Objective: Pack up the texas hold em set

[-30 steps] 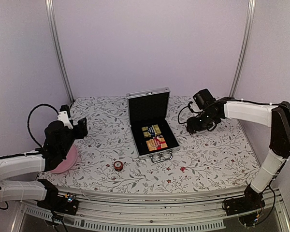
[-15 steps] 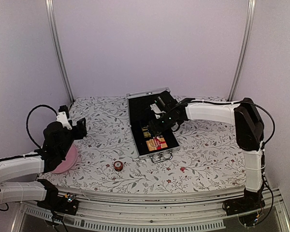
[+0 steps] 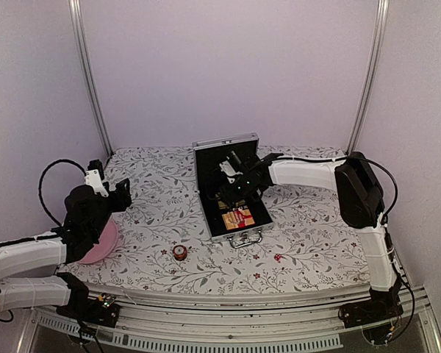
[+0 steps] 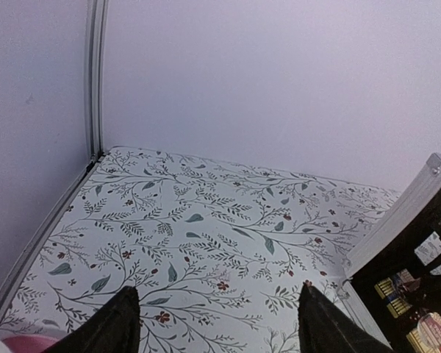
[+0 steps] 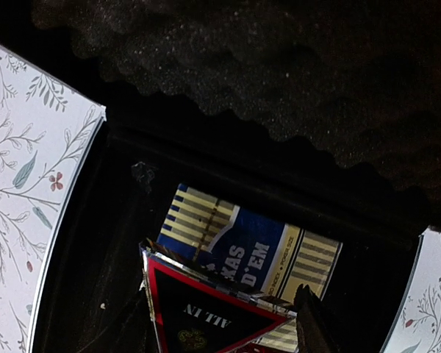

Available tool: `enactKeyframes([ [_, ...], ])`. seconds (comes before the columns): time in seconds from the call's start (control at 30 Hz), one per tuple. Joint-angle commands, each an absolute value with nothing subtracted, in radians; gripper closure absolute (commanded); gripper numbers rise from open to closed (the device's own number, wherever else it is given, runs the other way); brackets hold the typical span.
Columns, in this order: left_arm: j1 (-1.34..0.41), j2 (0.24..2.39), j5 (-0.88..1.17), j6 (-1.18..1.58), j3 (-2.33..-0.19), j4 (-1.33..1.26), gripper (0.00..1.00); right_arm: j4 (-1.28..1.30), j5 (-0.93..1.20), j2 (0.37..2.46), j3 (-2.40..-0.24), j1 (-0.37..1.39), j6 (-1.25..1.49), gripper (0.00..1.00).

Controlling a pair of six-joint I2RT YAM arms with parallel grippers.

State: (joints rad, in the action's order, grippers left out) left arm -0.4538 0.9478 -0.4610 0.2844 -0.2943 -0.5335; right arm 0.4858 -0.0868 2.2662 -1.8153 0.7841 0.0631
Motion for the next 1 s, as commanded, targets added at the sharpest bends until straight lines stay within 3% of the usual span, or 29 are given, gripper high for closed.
enactKeyframes([
  [0.0,-0.440,0.944,-0.471,0.284,-0.282,-0.535,0.26,0.460,-0.117,2.315,-1.868,0.780,0.027,0.52],
  [0.8,-0.440,0.954,-0.469,0.284,-0.287,-0.532,0.27,0.465,-0.121,2.425,-1.911,0.745,0.042,0.49],
  [0.97,-0.440,0.953,-0.469,0.284,-0.287,-0.531,0.26,0.465,-0.126,2.407,-1.908,0.744,0.053,0.41],
])
